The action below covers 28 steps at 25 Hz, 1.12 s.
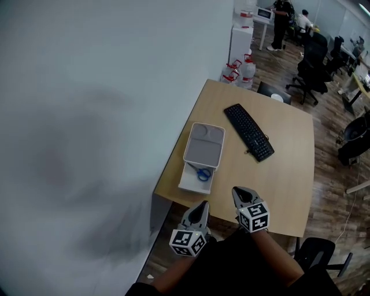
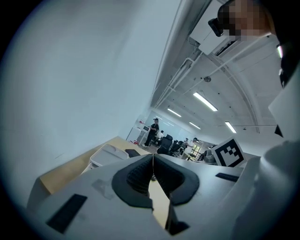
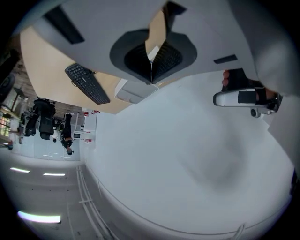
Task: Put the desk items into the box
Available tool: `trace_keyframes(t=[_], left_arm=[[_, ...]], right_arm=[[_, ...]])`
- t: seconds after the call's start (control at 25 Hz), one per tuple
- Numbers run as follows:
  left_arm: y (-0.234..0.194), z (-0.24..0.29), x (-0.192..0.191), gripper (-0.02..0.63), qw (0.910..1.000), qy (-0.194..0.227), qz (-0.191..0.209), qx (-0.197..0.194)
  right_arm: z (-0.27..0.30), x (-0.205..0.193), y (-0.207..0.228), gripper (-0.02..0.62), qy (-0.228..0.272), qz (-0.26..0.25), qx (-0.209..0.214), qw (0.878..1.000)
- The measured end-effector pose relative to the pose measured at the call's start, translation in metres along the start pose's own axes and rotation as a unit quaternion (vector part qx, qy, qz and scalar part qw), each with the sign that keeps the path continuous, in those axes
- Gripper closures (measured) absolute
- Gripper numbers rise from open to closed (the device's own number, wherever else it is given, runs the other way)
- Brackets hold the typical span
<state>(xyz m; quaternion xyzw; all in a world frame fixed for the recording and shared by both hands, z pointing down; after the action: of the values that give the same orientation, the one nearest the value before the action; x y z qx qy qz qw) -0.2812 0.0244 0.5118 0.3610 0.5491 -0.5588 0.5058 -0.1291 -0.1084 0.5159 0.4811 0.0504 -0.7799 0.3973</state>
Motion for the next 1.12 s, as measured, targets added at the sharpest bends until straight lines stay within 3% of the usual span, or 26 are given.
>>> trace_keyframes(t=[0.32,0.44,0.6,0.72,0.92,1.12], left_arm=[[0.047,0.004,0.020,0.591,0.9984,0.024,0.051,0.005],[0.083,0.004,0.028,0.591,0.9941,0.029,0.104,-0.015],[0.127,0.002,0.034,0.591,0.9935,0.028,0.097,-0.052],[0.165,0.000,0.031,0.591,0.9934,0.034,0.088,-0.065],[0.232,-0.009,0.016,0.591,0.9843,0.023,0.147,-0.095],[0.284,-0.028,-0.001,0.591,0.9796,0.025,0.158,-0.121]], right_arm=[[-0.077,0.009,0.020,0.532,0.081,-0.005,-0.022,0.996],[-0.114,0.001,0.030,0.532,0.103,0.000,-0.030,0.994],[-0.166,-0.010,0.039,0.532,0.124,0.013,-0.045,0.991],[-0.211,-0.023,0.050,0.532,0.144,0.033,-0.059,0.987],[-0.290,-0.059,0.069,0.532,0.185,0.049,-0.097,0.977],[-0.342,-0.099,0.080,0.532,0.195,0.063,-0.128,0.970]])
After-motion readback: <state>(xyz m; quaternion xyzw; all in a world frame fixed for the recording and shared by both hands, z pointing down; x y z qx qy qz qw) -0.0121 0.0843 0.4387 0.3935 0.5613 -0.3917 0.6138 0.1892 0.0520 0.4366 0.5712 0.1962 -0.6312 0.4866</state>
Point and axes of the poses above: the fingertips, and each gripper's own axes: z forward along the fingers, y to its right, x out of its top, the point moved 8 cm from there along -z, backward along the fingers, and after that the axes turned 15 degrees about z, right-handed, at the moved point
